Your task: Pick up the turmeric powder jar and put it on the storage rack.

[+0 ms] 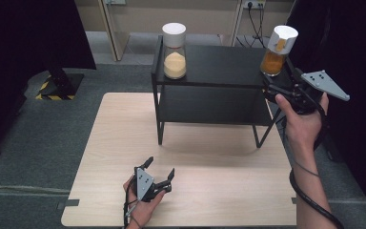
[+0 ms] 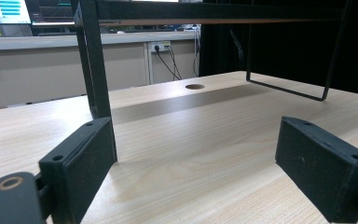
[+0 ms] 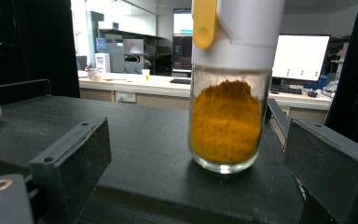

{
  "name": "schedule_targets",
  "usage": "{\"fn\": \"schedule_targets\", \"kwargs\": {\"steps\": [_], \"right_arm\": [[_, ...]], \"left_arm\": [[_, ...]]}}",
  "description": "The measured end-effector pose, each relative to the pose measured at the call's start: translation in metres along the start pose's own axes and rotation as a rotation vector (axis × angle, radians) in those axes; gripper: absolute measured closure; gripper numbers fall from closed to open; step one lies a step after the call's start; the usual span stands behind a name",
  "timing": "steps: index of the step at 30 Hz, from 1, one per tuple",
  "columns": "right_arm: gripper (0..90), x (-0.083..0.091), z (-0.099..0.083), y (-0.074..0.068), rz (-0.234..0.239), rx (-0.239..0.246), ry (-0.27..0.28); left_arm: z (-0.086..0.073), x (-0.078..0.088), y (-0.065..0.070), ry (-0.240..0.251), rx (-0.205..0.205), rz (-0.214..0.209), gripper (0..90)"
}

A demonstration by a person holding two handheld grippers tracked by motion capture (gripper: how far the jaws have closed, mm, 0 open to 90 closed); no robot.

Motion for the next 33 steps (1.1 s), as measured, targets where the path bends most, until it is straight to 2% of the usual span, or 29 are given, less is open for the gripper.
{"fn": "schedule_targets", "kwargs": {"steps": [13, 19, 33], "right_arm": [[7.7, 0.014, -0.031, -0.004, 0.027, 0.009, 0.003], [7.7, 0.018, -0.041, -0.006, 0.033, 0.027, -0.008], [7.6, 0.024, -0.064, -0.008, 0.048, 0.034, -0.037]], "left_arm": [[0.0, 0.0, 0.001, 0.0, -0.007, 0.001, 10.9], [0.0, 0.0, 0.001, 0.001, -0.005, 0.0, 10.8], [0.0, 0.0, 0.001, 0.0, -0.008, -0.001, 10.7]]}}
Point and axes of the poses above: each handheld gripper's, and its own axes: x roughly backward along the jaws, z roughly out of its top, y roughly to its right, the point moved 1 cm from there along -x, roughly forward along the jaws, and after that the axes turned 8 degrees about -y, right-handed, at the moved point
